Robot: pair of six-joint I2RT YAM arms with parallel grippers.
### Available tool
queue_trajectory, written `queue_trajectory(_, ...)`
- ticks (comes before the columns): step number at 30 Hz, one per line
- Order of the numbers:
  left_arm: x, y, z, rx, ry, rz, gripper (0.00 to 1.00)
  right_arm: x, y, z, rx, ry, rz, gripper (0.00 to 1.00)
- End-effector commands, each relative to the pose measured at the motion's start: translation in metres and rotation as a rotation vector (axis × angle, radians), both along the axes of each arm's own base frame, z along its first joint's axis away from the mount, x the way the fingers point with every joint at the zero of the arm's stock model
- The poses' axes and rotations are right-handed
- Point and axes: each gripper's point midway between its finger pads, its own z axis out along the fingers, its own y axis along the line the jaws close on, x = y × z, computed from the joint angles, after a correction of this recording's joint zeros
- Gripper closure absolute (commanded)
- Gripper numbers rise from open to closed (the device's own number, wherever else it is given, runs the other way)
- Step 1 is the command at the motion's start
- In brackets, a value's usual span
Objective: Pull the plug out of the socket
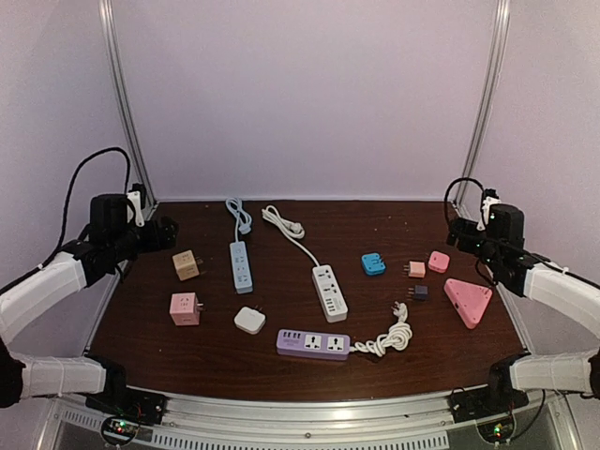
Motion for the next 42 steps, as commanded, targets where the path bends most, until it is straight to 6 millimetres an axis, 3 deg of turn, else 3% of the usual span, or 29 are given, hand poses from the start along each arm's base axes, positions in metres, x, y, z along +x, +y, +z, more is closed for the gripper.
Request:
queue_trajectory(1, 0.012, 0.003, 0.007, 0.084, -0.165, -0.064, 0.02, 0.011, -0.030, 0.007, -0.060, -0.095, -0.076, 0.00)
queue_trajectory(9, 0.018, 0.038, -0.025, 0.133, -0.147, 0.063, 0.02, 0.009, -0.077, -0.029, -0.082, -0.147, -0.201, 0.00)
queue_trajectory(13, 0.022, 0.049, -0.036, 0.156, -0.145, 0.099, 0.02, 0.010, -0.083, -0.043, -0.121, -0.175, -0.209, 0.00)
queue_trajectory(16, 0.023, 0.057, -0.043, 0.171, -0.140, 0.128, 0.02, 0.009, -0.082, -0.050, -0.136, -0.206, -0.189, 0.00)
queue_trajectory(21, 0.021, 0.070, -0.049, 0.210, -0.162, 0.189, 0.02, 0.014, -0.072, -0.041, -0.182, -0.269, -0.117, 0.00)
queue_trajectory(26, 0.013, 0.086, -0.040, 0.279, -0.233, 0.261, 0.02, 0.011, -0.057, -0.052, -0.215, -0.336, -0.030, 0.00)
queue_trajectory(27, 0.005, 0.100, -0.041, 0.318, -0.258, 0.335, 0.02, 0.015, -0.056, -0.061, -0.211, -0.283, -0.026, 0.00)
queue_trajectory(29, 0.001, 0.107, -0.042, 0.343, -0.278, 0.360, 0.02, 0.018, -0.056, -0.057, -0.217, -0.306, -0.027, 0.00)
queue_trajectory(32, 0.003, 0.102, -0.042, 0.319, -0.344, 0.313, 0.02, 0.019, -0.057, -0.058, -0.217, -0.291, -0.030, 0.00)
queue_trajectory(36, 0.014, 0.100, -0.060, 0.341, -0.329, 0.300, 0.02, 0.020, -0.066, -0.060, -0.207, -0.276, -0.083, 0.00)
queue_trajectory(42, 0.022, 0.099, -0.063, 0.363, -0.370, 0.292, 0.02, 0.023, -0.064, -0.061, -0.212, -0.266, -0.067, 0.00)
